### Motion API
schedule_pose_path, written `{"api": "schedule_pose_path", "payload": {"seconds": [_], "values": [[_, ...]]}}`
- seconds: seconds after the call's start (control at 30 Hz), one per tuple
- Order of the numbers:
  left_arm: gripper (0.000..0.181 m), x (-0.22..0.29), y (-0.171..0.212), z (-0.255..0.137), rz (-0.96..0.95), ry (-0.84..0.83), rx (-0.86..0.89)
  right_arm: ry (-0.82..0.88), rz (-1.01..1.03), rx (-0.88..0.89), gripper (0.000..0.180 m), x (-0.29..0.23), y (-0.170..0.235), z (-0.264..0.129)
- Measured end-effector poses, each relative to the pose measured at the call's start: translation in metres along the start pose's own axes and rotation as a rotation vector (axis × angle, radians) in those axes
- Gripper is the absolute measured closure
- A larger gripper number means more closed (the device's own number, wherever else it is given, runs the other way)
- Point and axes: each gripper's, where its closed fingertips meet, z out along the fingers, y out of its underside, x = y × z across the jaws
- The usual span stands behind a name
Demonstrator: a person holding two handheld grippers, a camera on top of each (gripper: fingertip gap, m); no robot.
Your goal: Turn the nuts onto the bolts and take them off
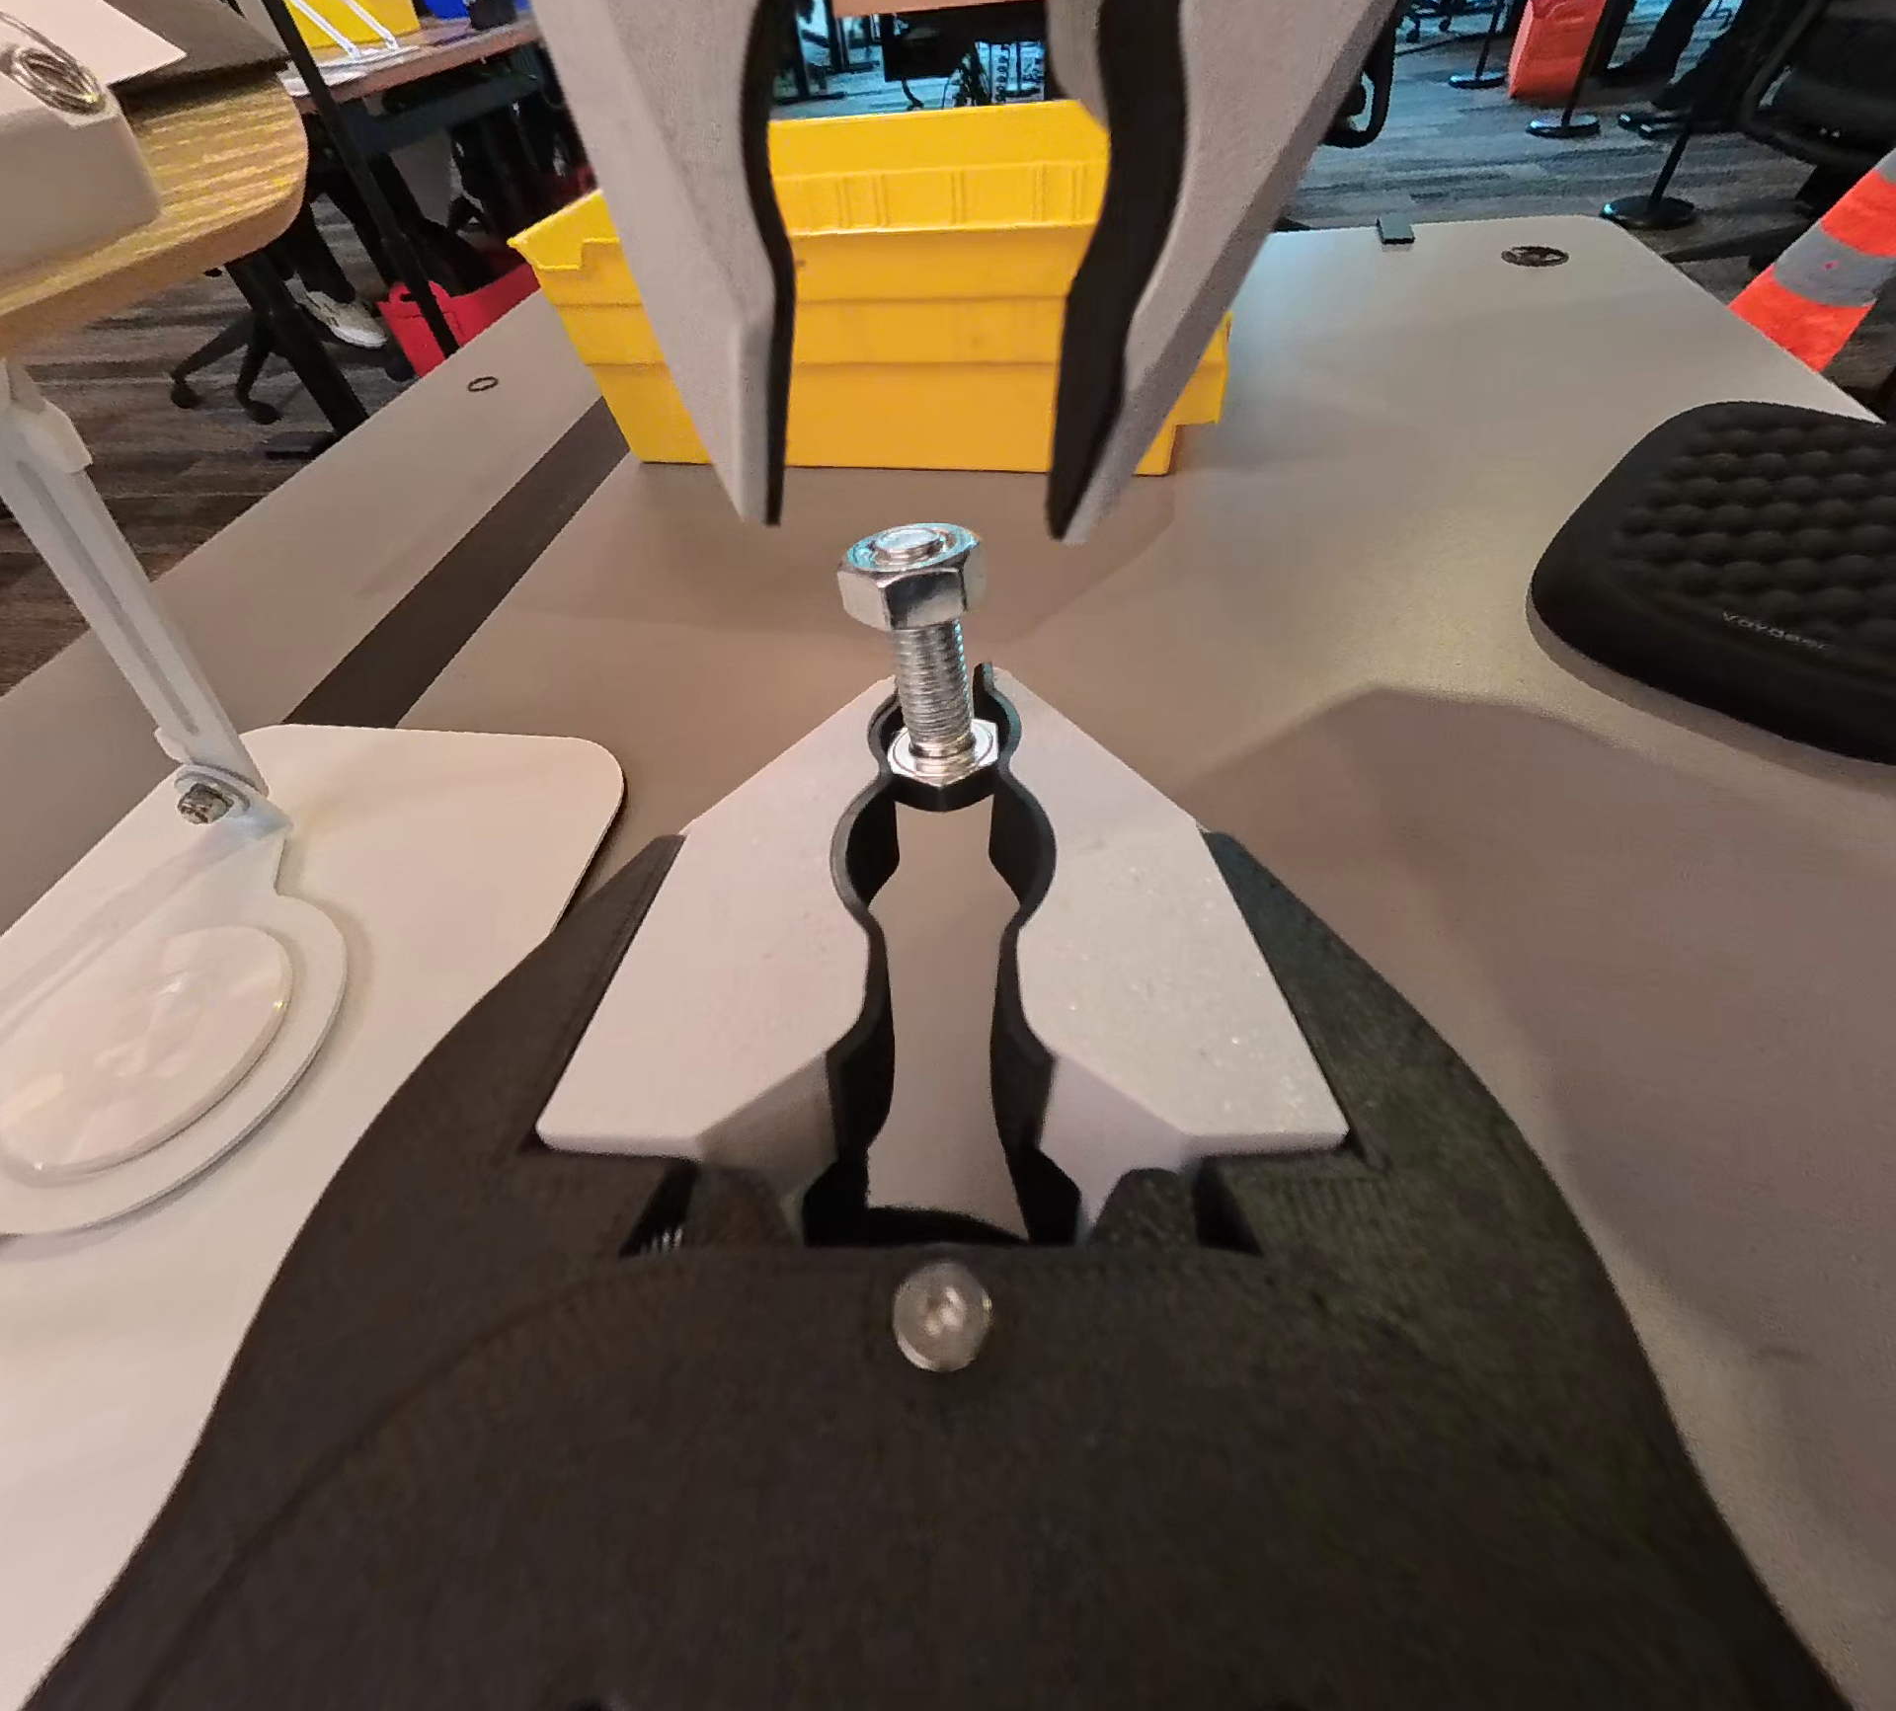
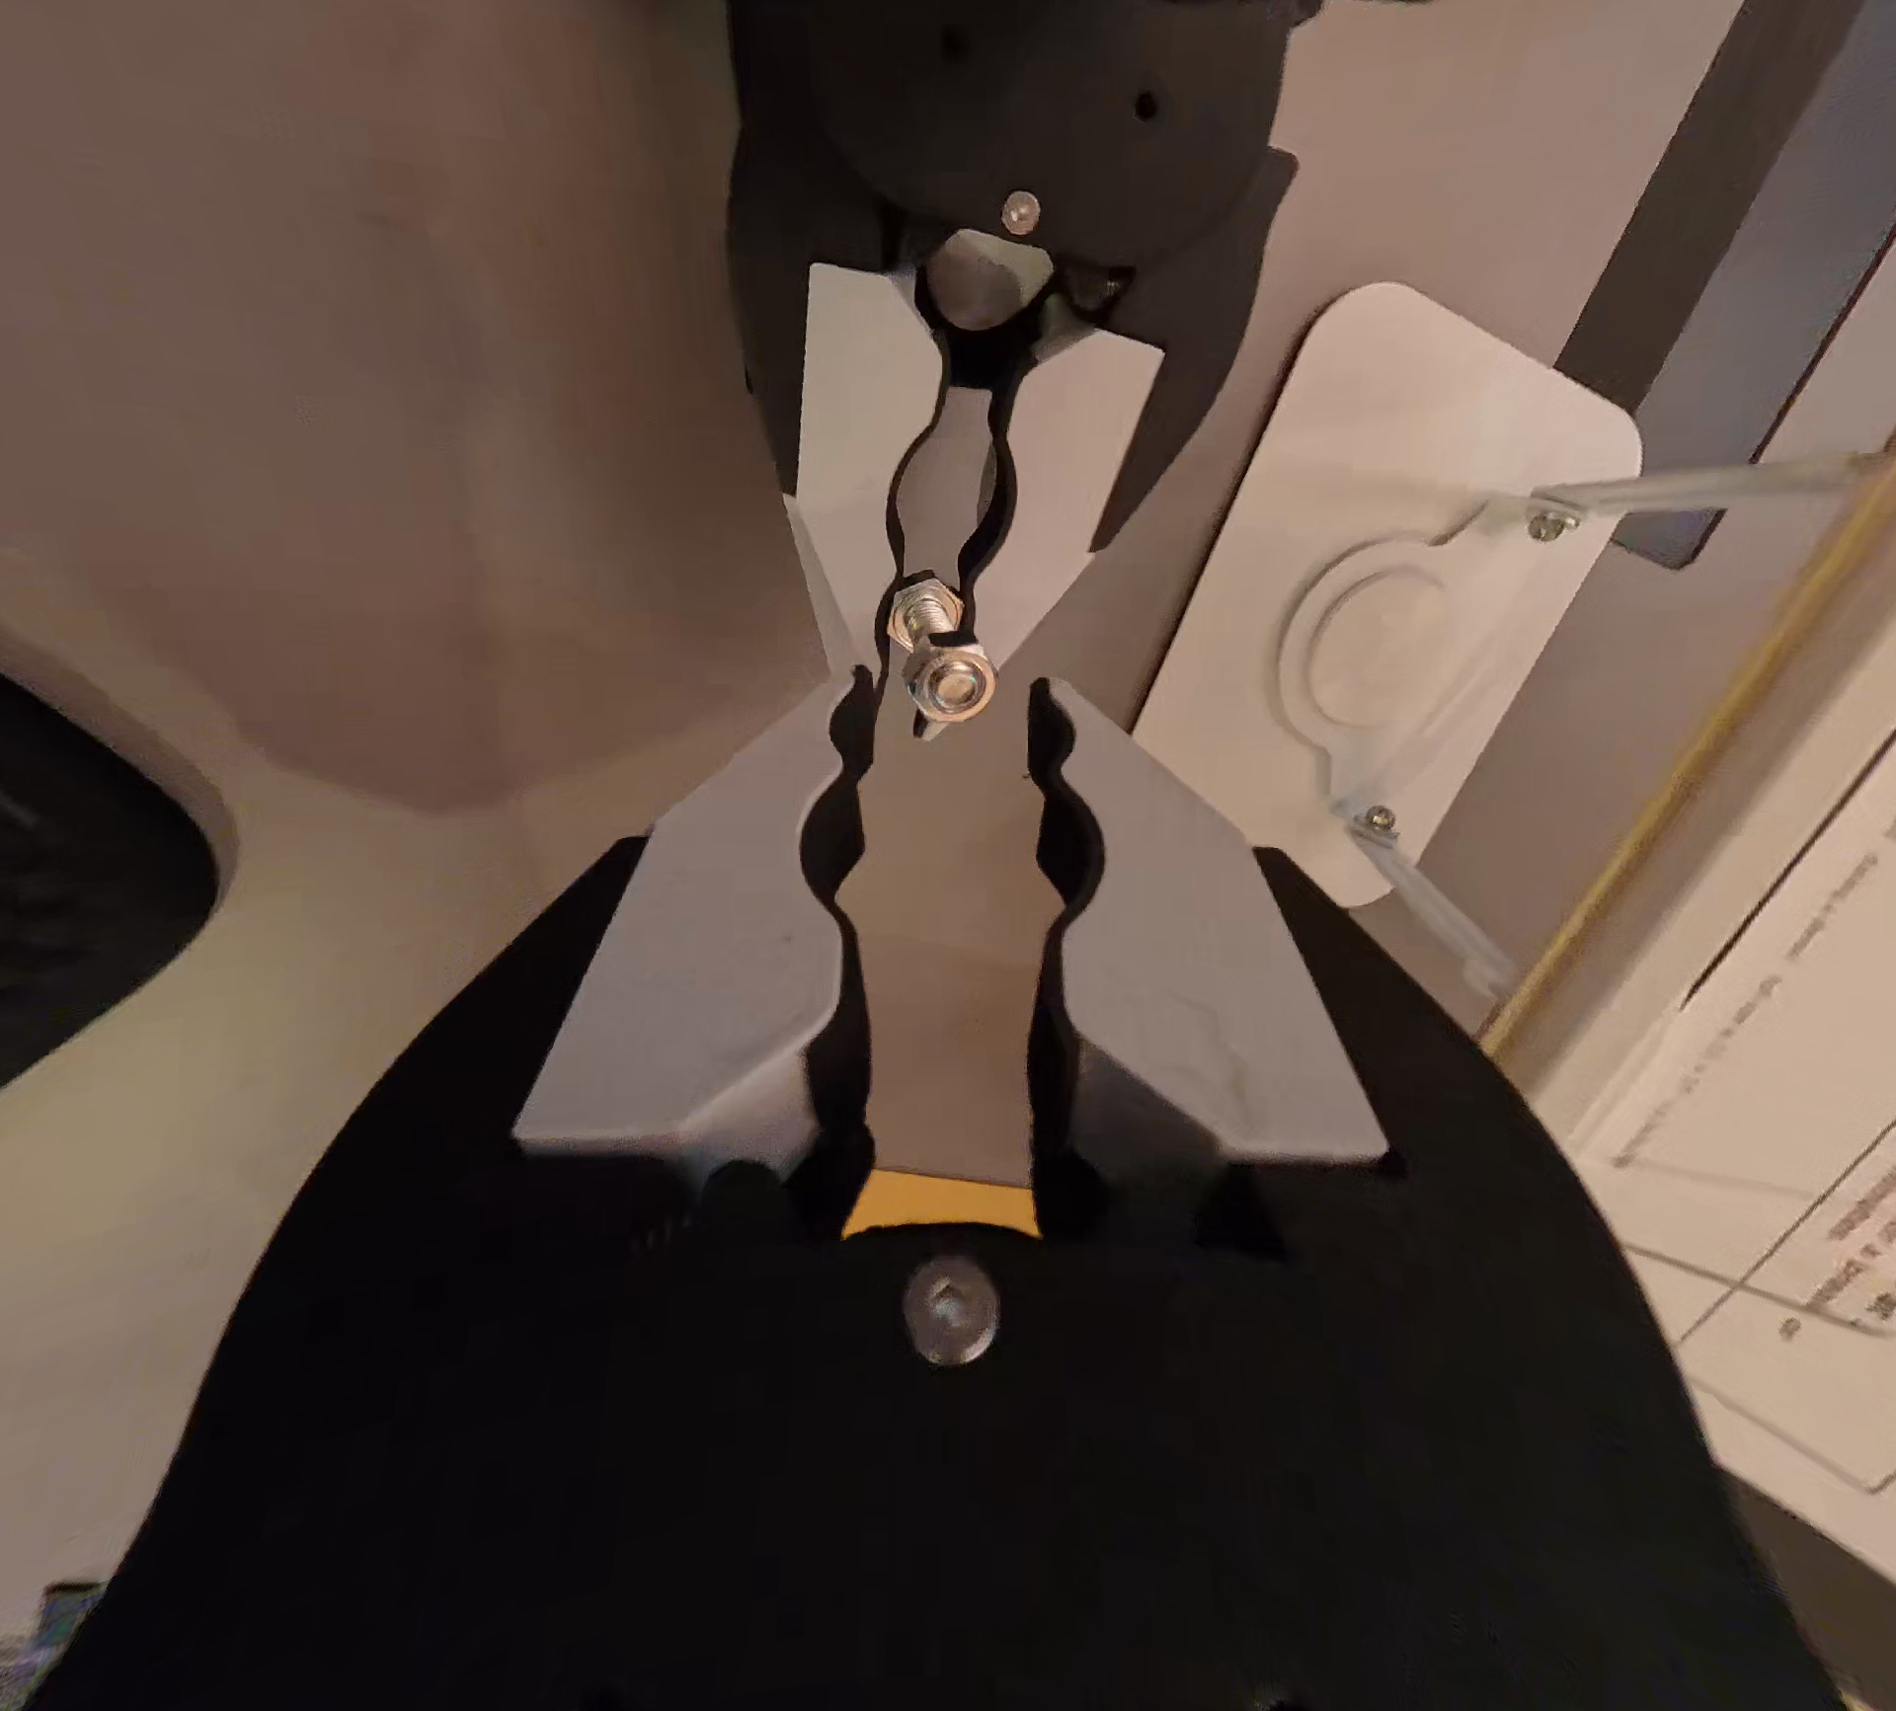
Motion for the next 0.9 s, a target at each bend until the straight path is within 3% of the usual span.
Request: {"api": "schedule_pose_path", "payload": {"seconds": [0.1, 0.27, 0.4, 0.5, 0.57, 0.67, 0.73, 0.9], "values": [[0.171, 0.000, -0.001, -0.001, 0.000, -0.001, 0.005, -0.003, -0.062, -0.006, 0.162, -0.001, -0.001, 0.006], [0.171, 0.000, 0.001, 0.000, 0.006, -0.002, -0.006, -0.026, -0.008, -0.009, 0.162, -0.001, 0.003, 0.010], [0.171, -0.002, 0.002, 0.000, 0.004, -0.011, -0.010, -0.082, 0.280, 0.024, 0.162, 0.001, 0.003, 0.011], [0.171, -0.005, 0.004, -0.001, -0.003, -0.020, -0.015, -0.128, 0.636, 0.079, 0.159, 0.003, 0.002, 0.014], [0.171, -0.005, 0.007, -0.001, 0.002, -0.021, -0.027, -0.141, 0.696, 0.094, 0.152, 0.000, 0.002, 0.016], [0.171, 0.000, 0.003, 0.002, 0.005, -0.005, -0.017, -0.136, 0.649, 0.091, 0.136, 0.000, 0.005, 0.014], [0.171, 0.001, 0.004, 0.002, 0.015, -0.003, -0.025, -0.101, 0.514, 0.112, 0.128, 0.003, 0.001, 0.008], [0.171, 0.000, 0.001, 0.000, 0.003, -0.002, -0.005, -0.016, 0.101, 0.018, 0.136, 0.000, 0.005, 0.005]]}}
